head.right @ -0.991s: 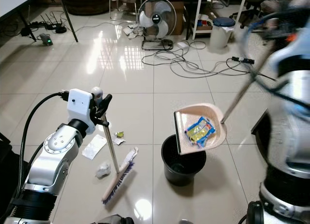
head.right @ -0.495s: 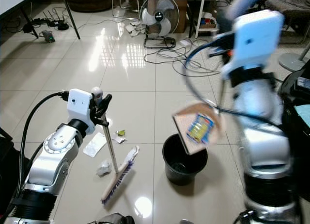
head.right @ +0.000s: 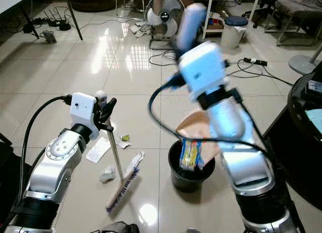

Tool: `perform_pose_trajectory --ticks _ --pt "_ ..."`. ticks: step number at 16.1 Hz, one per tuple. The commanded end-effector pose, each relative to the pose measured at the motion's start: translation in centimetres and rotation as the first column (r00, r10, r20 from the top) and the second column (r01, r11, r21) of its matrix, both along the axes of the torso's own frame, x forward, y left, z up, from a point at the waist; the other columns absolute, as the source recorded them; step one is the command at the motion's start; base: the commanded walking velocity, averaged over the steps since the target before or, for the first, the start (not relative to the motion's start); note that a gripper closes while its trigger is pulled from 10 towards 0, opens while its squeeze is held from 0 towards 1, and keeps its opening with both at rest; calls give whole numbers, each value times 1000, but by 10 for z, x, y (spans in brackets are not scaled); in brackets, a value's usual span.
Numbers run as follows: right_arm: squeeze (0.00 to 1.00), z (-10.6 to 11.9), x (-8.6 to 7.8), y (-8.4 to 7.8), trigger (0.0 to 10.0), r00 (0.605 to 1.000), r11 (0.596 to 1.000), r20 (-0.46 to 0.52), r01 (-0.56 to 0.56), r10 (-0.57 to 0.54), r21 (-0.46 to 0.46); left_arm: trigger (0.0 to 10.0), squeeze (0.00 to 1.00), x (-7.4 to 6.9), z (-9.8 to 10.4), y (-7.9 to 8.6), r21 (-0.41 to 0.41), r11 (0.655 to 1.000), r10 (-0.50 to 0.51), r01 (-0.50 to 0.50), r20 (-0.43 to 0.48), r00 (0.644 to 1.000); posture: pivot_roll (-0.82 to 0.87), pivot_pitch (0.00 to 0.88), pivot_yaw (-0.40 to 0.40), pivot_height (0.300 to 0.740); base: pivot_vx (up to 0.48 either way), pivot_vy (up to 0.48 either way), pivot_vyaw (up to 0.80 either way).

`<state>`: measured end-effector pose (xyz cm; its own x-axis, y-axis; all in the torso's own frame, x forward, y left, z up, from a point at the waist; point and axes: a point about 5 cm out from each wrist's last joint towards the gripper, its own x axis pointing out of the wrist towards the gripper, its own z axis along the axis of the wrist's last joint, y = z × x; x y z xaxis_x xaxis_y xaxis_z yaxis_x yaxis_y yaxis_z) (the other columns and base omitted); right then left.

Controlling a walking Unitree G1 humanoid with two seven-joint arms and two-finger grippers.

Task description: Sweep floor

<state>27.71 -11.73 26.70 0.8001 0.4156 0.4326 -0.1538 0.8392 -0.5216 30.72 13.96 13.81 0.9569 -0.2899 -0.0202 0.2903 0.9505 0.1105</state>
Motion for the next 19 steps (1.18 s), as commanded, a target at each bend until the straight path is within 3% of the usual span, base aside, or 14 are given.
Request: perform_pose_trajectory --ticks 1,4,6,7,8,9,10,14,19 --pt "0 7 -6 4 10000 995 998 94 -11 17 -64 10000 0 1 8 2 3 1000 7 -7 39 999 -114 80 45 740 0 0 0" --pt "0 5 -7 6 10000 991 992 131 16 1 -124 10000 0 0 8 3 2 1000 9 -9 38 999 -115 78 42 740 0 0 0" --pt "0 13 -5 -2 10000 984 993 169 68 -51 -96 10000 0 -1 7 3 3 1000 10 -11 36 999 -117 73 43 740 0 0 0" --pt "0 17 -5 -5 10000 982 994 178 83 -70 -65 10000 0 -1 7 3 3 1000 11 -11 35 999 -117 70 43 740 0 0 0" --pt "0 31 0 -19 10000 982 984 136 112 -131 138 10000 0 2 9 4 4 1000 23 -23 33 999 -117 64 41 740 0 0 0" --pt "0 36 3 -24 10000 987 963 88 112 -137 245 10000 0 3 12 4 14 1000 25 -26 49 998 -113 59 39 740 0 0 0" --pt "0 45 4 -27 10000 982 948 100 125 -161 292 10000 0 5 16 5 34 999 30 -32 70 997 -113 57 39 740 0 0 0" --pt "0 71 3 -24 10000 971 929 160 110 -175 352 10000 0 12 34 12 36 996 71 -76 126 990 -111 39 44 740 0 0 600" --pt "0 67 11 -23 10000 978 876 102 112 -179 469 10000 0 18 53 35 125 980 130 -153 177 976 -76 37 38 740 0 0 800"
